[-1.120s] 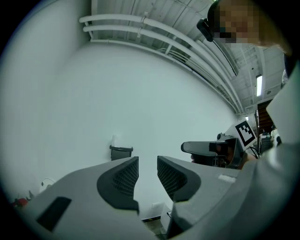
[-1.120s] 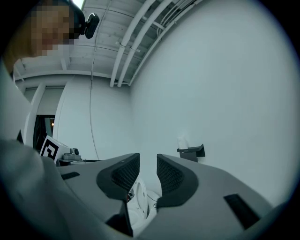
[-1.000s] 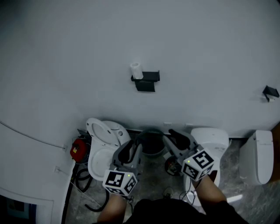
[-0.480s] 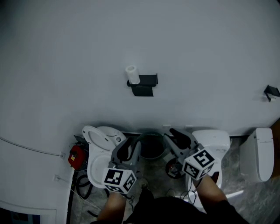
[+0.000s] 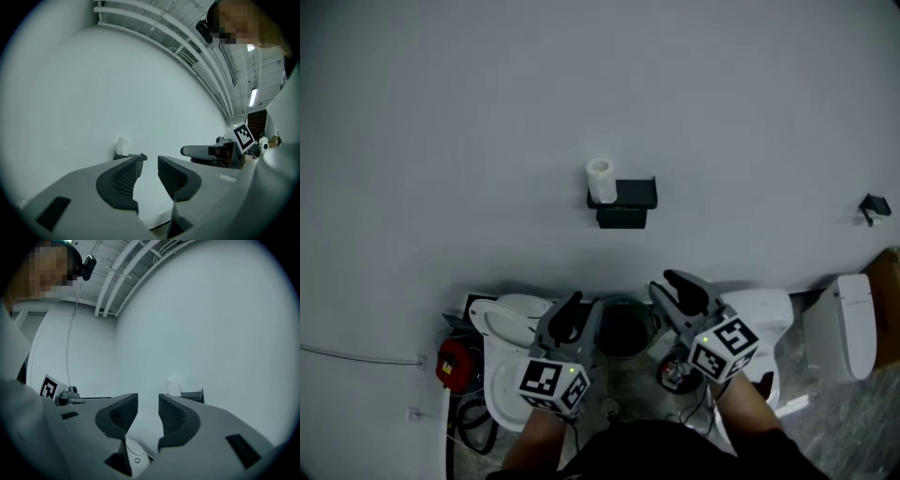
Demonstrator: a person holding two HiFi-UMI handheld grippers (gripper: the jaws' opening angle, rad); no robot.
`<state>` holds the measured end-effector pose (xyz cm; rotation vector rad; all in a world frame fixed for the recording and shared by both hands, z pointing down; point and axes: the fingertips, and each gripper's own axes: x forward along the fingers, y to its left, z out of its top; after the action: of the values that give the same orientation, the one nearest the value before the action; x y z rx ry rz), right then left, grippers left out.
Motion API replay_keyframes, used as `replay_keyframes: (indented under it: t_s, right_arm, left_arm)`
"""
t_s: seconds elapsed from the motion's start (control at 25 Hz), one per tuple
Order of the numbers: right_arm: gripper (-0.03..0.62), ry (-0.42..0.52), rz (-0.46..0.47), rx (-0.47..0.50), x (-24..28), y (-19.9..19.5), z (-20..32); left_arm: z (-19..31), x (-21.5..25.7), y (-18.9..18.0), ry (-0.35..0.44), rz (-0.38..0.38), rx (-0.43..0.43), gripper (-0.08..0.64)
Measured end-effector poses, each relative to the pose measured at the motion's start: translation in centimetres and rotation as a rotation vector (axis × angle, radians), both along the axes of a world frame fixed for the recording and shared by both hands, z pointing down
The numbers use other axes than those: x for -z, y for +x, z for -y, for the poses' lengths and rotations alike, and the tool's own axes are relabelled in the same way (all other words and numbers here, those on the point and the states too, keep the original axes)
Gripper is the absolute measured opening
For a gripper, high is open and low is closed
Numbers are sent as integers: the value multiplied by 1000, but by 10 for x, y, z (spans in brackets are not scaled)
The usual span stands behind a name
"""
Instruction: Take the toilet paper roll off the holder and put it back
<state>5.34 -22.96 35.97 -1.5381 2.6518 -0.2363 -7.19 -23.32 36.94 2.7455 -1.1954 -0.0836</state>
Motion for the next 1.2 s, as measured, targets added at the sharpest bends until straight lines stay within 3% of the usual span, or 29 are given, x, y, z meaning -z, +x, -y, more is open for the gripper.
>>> replay_keyframes:
  t_s: [0.24,0.44,0.8,1.2]
  right_arm:
    - [150,-22,-12,-30,-11,-38,47]
    - [161,-45,-14,-34,-16,-47,90]
    - [185,-50,17,-1,-19,-31,164]
    - [183,-5,41,72,1,13,215]
  left_arm:
    - [40,-10,-33,-5,-3,-47,121]
    - [73,-18,-40,-31,-11,-59,124]
    - [134,-28,-26,-55,21,-8,133]
    - [210,-2,35,-2,59,35,186]
